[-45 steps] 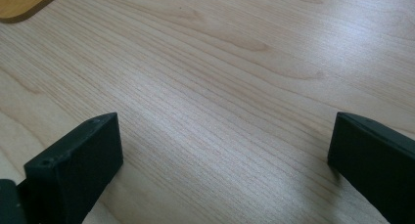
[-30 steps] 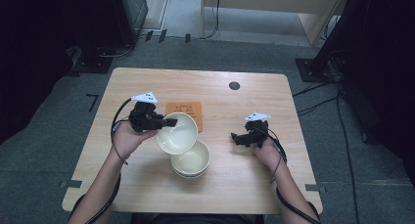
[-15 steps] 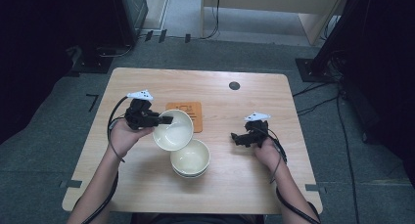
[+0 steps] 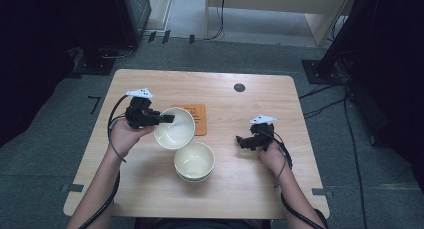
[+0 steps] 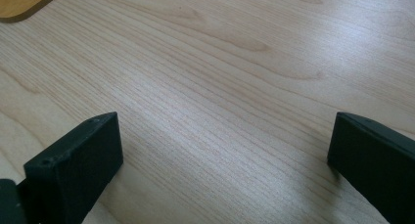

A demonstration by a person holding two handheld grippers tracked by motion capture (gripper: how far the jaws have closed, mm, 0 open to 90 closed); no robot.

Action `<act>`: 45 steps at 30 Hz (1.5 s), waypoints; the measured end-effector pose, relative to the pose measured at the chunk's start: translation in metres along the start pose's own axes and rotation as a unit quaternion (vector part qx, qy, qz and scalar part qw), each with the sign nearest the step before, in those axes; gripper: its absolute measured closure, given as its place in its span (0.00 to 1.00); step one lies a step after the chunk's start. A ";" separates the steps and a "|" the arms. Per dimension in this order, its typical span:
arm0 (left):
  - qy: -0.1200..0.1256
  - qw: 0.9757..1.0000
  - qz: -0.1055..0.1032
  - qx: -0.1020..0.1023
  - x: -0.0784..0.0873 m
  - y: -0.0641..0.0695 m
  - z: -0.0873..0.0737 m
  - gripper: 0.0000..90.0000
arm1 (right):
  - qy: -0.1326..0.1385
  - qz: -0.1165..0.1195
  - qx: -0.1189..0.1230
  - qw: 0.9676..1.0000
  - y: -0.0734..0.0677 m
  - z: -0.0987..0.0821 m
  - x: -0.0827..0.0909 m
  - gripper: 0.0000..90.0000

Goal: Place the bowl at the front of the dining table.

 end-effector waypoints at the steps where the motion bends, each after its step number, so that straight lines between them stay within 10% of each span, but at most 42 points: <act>1: 0.000 1.000 0.000 0.001 0.000 -0.001 0.000 0.91 | 0.000 0.000 0.000 1.000 0.000 0.000 0.000 0.00; 45: 0.008 0.999 0.030 0.027 -0.009 -0.037 -0.001 0.91 | 0.002 -0.006 -0.004 1.000 0.000 -0.001 0.001 0.00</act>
Point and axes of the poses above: each handheld gripper's, and its own axes: x roughly backward along the jaws, z roughly out of its top, y roughly to its right, the point moved 2 cm from there along -x, roughly forward along the jaws, and after that the axes turned 4 degrees about y, right-handed, at the moved point
